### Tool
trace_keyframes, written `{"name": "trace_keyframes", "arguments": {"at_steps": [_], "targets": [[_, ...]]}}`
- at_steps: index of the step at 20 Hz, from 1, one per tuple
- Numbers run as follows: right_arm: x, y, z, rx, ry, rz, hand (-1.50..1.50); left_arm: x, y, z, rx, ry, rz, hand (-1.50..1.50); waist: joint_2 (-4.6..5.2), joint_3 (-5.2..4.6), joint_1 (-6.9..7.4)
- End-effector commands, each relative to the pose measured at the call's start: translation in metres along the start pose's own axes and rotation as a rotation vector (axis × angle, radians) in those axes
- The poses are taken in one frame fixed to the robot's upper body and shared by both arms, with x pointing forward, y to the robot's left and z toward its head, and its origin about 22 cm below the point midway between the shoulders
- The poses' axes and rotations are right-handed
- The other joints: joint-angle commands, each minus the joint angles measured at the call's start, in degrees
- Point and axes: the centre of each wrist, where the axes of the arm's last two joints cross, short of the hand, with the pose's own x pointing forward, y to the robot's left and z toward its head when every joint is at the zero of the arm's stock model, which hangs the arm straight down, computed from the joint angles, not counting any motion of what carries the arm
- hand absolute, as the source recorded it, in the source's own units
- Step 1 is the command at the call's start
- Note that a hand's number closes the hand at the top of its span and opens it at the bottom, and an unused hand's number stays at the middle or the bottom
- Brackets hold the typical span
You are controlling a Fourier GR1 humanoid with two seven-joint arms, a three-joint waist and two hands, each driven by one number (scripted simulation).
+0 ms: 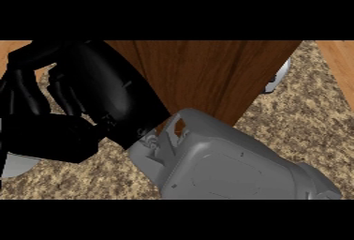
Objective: Pick up the wine, place it into the cabinet and close the cabinet
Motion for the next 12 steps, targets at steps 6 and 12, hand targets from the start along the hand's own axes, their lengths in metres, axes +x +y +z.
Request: {"name": "trace_keyframes", "arguments": {"at_steps": [6,12], "targets": [[-0.039,-0.051,-0.046,-0.069,0.069,-0.007,1.50,0.017,-0.003,0.005,-0.014,0.005,-0.014,-1.50,0.02,0.06,0.49],[-0.056,-0.079,-0.054,-0.084,0.063,0.029,1.50,0.004,0.001,0.002,-0.013,0.014,-0.013,-1.50,0.07,0.05,0.01]]}}
